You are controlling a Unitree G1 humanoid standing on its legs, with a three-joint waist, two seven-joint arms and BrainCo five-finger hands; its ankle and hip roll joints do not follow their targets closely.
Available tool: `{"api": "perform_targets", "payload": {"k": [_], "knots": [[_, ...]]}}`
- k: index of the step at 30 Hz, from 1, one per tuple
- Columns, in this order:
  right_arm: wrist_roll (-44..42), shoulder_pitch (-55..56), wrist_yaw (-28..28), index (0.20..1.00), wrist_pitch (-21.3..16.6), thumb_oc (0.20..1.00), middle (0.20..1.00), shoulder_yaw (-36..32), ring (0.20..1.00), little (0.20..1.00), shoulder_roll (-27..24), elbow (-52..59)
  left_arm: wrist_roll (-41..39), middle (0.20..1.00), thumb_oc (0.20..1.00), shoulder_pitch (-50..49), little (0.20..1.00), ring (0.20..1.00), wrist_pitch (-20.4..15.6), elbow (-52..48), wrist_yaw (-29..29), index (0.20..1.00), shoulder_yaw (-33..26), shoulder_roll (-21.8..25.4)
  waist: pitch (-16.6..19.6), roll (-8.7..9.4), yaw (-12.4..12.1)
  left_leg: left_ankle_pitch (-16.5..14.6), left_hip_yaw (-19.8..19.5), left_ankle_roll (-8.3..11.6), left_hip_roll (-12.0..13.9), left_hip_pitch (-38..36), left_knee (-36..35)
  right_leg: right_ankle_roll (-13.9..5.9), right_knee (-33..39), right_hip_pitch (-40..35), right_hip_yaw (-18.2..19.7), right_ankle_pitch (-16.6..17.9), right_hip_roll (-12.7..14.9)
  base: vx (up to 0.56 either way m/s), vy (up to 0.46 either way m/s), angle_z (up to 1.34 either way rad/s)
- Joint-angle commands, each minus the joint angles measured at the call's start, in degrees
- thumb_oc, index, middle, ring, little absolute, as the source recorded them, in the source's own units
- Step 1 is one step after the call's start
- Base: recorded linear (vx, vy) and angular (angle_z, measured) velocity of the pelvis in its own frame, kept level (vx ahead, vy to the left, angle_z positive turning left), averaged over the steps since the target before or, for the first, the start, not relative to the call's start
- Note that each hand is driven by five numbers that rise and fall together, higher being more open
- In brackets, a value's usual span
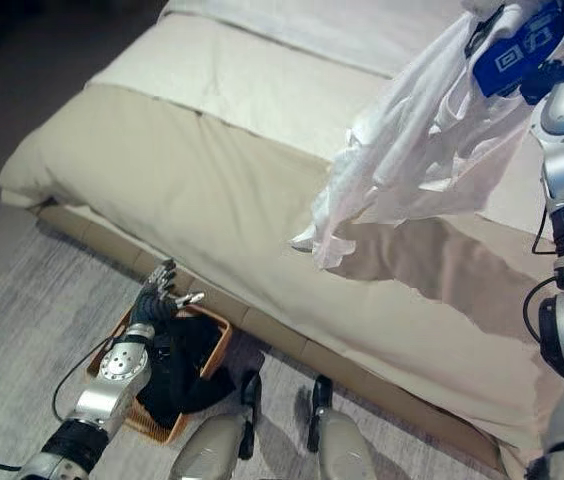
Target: Pick up clothes into the bucket
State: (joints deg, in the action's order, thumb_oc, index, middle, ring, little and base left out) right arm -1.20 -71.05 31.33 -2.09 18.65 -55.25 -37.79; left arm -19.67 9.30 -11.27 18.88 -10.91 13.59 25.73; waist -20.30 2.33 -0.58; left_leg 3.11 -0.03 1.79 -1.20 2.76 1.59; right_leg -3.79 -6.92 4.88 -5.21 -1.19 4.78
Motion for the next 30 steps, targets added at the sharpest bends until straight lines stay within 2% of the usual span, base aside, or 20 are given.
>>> {"api": "perform_targets", "payload": {"k": [1, 4, 5, 6, 7, 10, 14, 20, 30], "knots": [[0.06, -9.24, 0.64, 0.2, -3.32, 0.2, 0.2, 6.03, 0.2, 0.2, -3.36, 1.61, -2.16, 1.0, 1.0, -2.85, 1.0, 1.0, -1.9, -3.7, 2.26, 1.0, 1.5, 2.23, 10.86, 3.11, 0.25, -5.53, 0.03, 0.19, -0.39, 0.47, 3.47, -3.28, 0.34, -0.28, 0.67, 0.77, 1.72, 0.12, -0.032, -0.02], [-0.21, -12.46, -0.07, 0.2, -2.85, 0.2, 0.2, 8.63, 0.2, 0.2, -3.55, 0.54, -2.87, 1.0, 1.0, -1.51, 1.0, 1.0, -1.7, -6.64, 3.08, 1.0, 2.43, 2.39, 12.66, 3.15, 0.89, -5.31, 0.16, 0.39, 0.04, -1.07, 2.11, -3.27, 1.11, -1.87, 0.3, 0.62, 1.54, 0.1, -0.028, 0.03], [-0.76, -14.3, -0.92, 0.2, -2.52, 0.2, 0.2, 10.66, 0.2, 0.2, -3.56, -1.14, -3.29, 1.0, 1.0, -0.4, 1.0, 1.0, -1.51, -8.34, 3.68, 1.0, 3.24, 2.53, 14.4, 3.31, 1.31, -5.26, 0.2, 0.51, 0.5, -2.41, 1.04, -3.27, 1.77, -2.99, 0.02, 0.62, 1.43, 0.08, -0.017, 0.01], [-0.79, -14.43, -0.92, 0.2, -2.54, 0.2, 0.2, 10.78, 0.2, 0.2, -3.55, -1.2, -3.29, 1.0, 1.0, -0.4, 1.0, 1.0, -1.5, -8.35, 3.68, 1.0, 3.21, 2.48, 14.36, 3.26, 1.33, -5.24, 0.19, 0.51, 0.5, -2.47, 1.0, -3.27, 1.8, -3.04, 0.01, 0.63, 1.42, 0.14, -0.035, 0.0], [-1.87, -17.31, -3.2, 0.2, -1.88, 0.2, 0.2, 14.3, 0.2, 0.2, -3.66, -4.65, -3.91, 1.0, 1.0, 0.91, 1.0, 1.0, -1.48, -10.2, 4.44, 1.0, 4.04, 3.22, 15.81, 3.78, 1.62, -5.21, 0.28, 0.68, 0.69, -3.42, 0.43, -3.26, 2.4, -4.01, -0.34, 0.59, 1.26, 0.08, -0.023, -0.01], [-4.93, -20.7, -4.86, 0.2, -1.67, 0.2, 0.2, 17.55, 0.2, 0.2, -2.52, -9.68, -4.66, 1.0, 1.0, 2.1, 1.0, 1.0, -1.03, -12.88, 5.23, 1.0, 5.09, 3.4, 17.37, 3.86, 1.95, -5.27, 0.52, 0.83, 1.05, -4.66, -0.28, -3.24, 3.31, -5.31, -0.53, 0.64, 1.04, 0.08, -0.019, 0.0], [-6.39, -19.58, -4.79, 0.2, -2.29, 0.2, 0.2, 16.49, 0.2, 0.2, -1.85, -11.21, -4.77, 1.0, 1.0, 1.81, 1.0, 1.0, -0.6, -13.56, 5.55, 1.0, 5.79, 2.96, 18.55, 3.92, 1.95, -5.45, 0.76, 0.9, 1.38, -5.87, -0.7, -3.31, 4.2, -6.72, -0.5, 0.77, 0.95, 0.05, -0.007, 0.0], [-8.21, -17.82, -8.74, 0.2, -1.6, 0.2, 0.2, 17.76, 0.2, 0.2, -1.24, -16.62, -4.73, 1.0, 1.0, -0.55, 1.0, 1.0, 0.42, -12.56, 6.05, 1.0, 6.3, 2.37, 18.75, 4.35, 1.3, -5.0, 0.31, 0.98, 1.51, -6.24, -1.52, -3.21, 4.82, -7.61, -1.31, 0.91, 0.99, 0.0, 0.0, -0.01], [-6.7, -10.93, -11.64, 0.2, -0.01, 0.2, 0.2, 15.84, 0.2, 0.2, 1.68, -24.63, -4.03, 1.0, 1.0, -7.34, 1.0, 1.0, 1.96, -11.54, 6.36, 1.0, 4.56, 2.62, 16.31, 4.33, -0.92, -4.33, -0.89, 0.71, 1.12, -5.11, -1.42, -3.31, 5.05, -7.16, -2.64, 1.43, 1.34, -0.02, 0.008, 0.03]]}}
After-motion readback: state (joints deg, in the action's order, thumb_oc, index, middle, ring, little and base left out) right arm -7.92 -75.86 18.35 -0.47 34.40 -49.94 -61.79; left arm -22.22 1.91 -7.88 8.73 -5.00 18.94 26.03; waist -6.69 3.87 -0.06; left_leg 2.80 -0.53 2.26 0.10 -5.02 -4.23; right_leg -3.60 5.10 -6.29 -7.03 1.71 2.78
